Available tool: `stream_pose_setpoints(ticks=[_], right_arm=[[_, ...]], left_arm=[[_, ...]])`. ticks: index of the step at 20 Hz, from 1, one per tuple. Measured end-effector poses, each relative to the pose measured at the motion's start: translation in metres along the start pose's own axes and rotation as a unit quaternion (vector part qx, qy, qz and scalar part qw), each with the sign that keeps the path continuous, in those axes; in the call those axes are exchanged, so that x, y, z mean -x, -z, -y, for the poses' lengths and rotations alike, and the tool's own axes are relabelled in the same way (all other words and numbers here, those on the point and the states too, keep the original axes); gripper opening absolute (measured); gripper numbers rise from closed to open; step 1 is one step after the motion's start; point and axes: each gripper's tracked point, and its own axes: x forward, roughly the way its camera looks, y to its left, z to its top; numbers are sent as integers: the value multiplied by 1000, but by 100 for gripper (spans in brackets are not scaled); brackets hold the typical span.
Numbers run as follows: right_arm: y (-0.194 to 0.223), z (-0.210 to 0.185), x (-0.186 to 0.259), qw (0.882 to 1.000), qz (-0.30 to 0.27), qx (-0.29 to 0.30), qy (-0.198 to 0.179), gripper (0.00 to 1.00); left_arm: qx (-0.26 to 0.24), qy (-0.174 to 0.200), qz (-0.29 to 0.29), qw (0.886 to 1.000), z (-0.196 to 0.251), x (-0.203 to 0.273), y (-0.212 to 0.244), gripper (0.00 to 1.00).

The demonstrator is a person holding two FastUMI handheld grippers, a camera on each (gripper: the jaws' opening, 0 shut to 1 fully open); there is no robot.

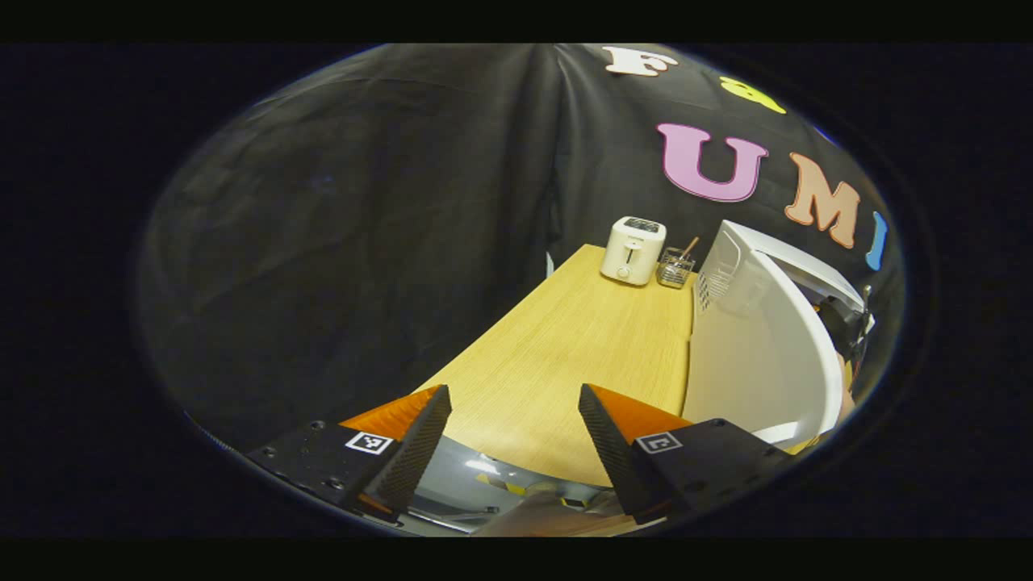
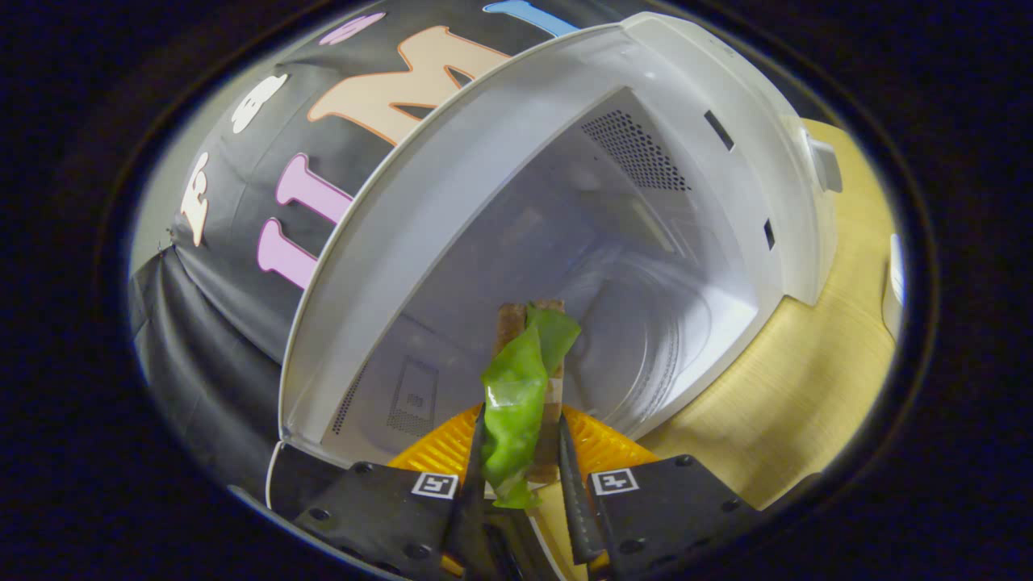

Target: Open the microwave oven with the left hand, put the food in, and close the microwave oven.

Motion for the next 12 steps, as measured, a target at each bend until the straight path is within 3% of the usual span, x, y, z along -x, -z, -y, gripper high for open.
stream_pose_setpoints(ticks=[4, 9, 11, 12], right_arm=[[-8, 15, -13, 999, 20, 22, 34, 38], [-7, 30, -14, 997, 12, 46, 67, 55], [-14, 40, -12, 994, 19, 61, 84, 71], [-20, 43, -7, 993, 27, 72, 86, 98]], left_arm=[[-5, 8, -16, 1000, 7, -3, 3, 94], [-12, 21, -17, 1000, 14, -6, 1, 89], [-15, 24, -20, 999, 16, -7, 1, 89], [-16, 26, -19, 999, 17, -8, 1, 89]])
